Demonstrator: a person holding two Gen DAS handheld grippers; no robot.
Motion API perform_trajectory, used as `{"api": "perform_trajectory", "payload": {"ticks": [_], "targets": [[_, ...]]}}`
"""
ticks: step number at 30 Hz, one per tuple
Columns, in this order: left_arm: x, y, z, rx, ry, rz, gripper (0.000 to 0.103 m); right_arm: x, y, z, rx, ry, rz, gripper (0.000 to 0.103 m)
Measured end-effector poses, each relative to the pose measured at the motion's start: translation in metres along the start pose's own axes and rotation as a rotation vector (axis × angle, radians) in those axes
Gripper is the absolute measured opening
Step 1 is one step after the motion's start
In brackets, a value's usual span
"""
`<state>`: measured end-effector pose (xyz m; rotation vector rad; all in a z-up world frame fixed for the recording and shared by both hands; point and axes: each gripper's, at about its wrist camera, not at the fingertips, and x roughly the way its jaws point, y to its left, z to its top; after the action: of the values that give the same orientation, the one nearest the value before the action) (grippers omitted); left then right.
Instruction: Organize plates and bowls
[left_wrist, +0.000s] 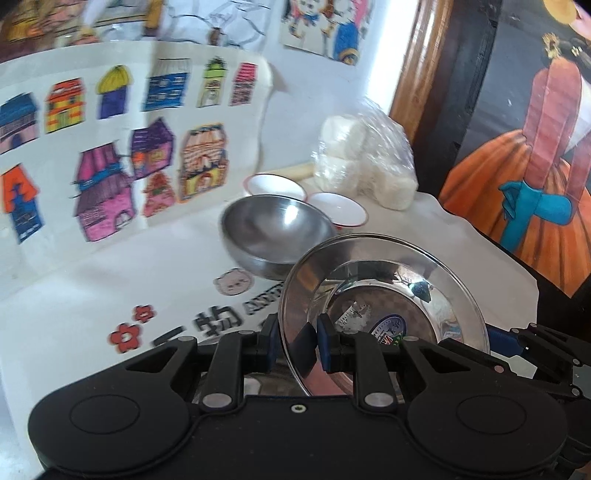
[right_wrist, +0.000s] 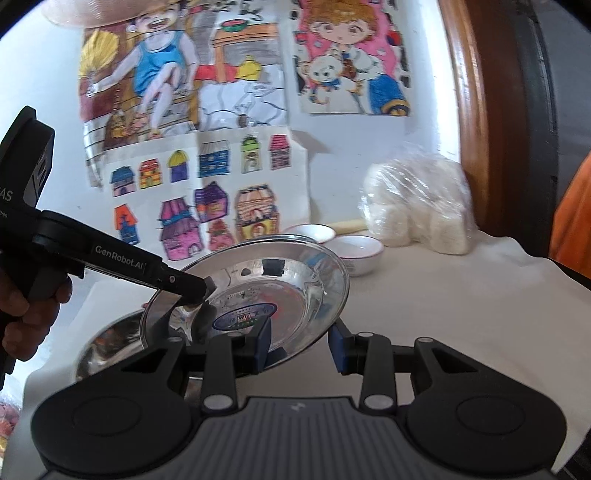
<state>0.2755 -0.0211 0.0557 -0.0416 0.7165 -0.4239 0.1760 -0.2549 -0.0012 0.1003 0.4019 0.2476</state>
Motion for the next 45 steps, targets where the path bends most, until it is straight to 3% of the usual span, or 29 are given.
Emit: {"api": "perform_trajectory", "payload": {"ticks": [8,17,33,41,45], "targets": [[-0.021,0.035,-0.016,-0.068,-0.011,0.031,0.023,0.007,0.033,0.004,-0.037,0.010,0.052,0.038],[-0.031,0.062,-0.042,-0.122,-0.006,0.066,0.023,0.019,0.061,-0.004,-0.082,0.083,0.116,0.038],[-0.036,0.067,-0.048,-0.106,0.007,0.103,0.023,0.022,0.077,-0.012,-0.112,0.140,0.168,0.040],[-0.032,0.069,-0.047,-0.092,0.020,0.111,0.029,0.022,0.077,-0.017,-0.116,0.152,0.197,0.053],[-0.033,0.069,-0.046,-0.102,0.017,0.108,0.029,0.021,0.076,-0.017,-0.126,0.154,0.201,0.054]]}}
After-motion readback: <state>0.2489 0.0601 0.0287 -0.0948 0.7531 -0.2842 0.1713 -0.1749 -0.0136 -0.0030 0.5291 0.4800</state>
